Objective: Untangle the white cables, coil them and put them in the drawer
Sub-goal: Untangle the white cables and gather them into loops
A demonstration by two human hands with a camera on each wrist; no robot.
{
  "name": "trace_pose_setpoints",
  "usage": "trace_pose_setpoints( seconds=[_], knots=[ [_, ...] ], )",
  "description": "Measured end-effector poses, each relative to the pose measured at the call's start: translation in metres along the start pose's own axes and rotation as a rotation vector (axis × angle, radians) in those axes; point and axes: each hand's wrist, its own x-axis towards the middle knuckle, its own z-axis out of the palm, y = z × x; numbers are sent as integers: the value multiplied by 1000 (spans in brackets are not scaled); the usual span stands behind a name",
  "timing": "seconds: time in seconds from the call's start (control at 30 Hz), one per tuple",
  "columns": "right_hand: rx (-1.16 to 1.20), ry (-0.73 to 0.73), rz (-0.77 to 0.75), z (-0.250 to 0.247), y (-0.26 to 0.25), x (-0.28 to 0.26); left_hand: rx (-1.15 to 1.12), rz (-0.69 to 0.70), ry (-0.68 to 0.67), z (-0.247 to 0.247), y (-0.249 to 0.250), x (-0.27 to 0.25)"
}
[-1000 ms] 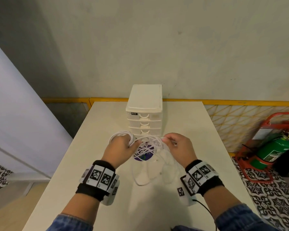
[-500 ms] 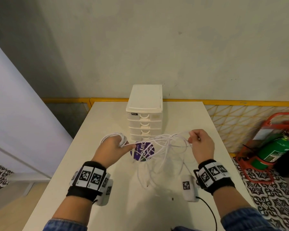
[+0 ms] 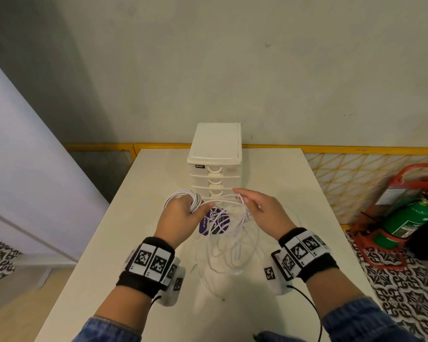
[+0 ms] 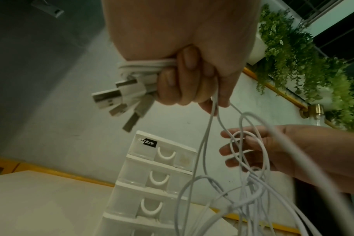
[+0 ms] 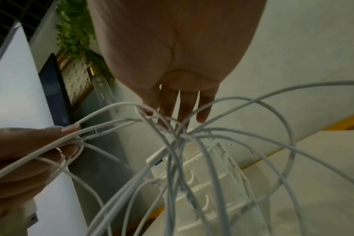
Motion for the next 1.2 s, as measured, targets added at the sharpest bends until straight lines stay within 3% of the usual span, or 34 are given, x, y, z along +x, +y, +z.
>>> trace_pose_setpoints(
  seconds=[0.27, 0.37, 0.5, 0.63, 0.83, 0.97, 1.2],
  knots=[
    [79, -201, 131, 8, 7, 1, 38, -137, 52, -1, -3, -3],
    [131, -132, 190, 7, 7, -2, 20, -174, 77, -2, -9, -2],
    [122, 20, 222, 8, 13, -6, 5, -114, 37, -1, -12, -4],
    [139, -1, 281, 11, 11, -6, -38, -101, -42, 2, -21, -4],
    [476, -169, 430, 5, -2, -8, 77, -82, -37, 3, -26, -5],
    [456, -285, 432, 5, -5, -8, 76, -124, 21, 2, -26, -4],
    [308, -477, 304, 0, -6, -16, 29, -167, 18, 2, -33, -5]
  ],
)
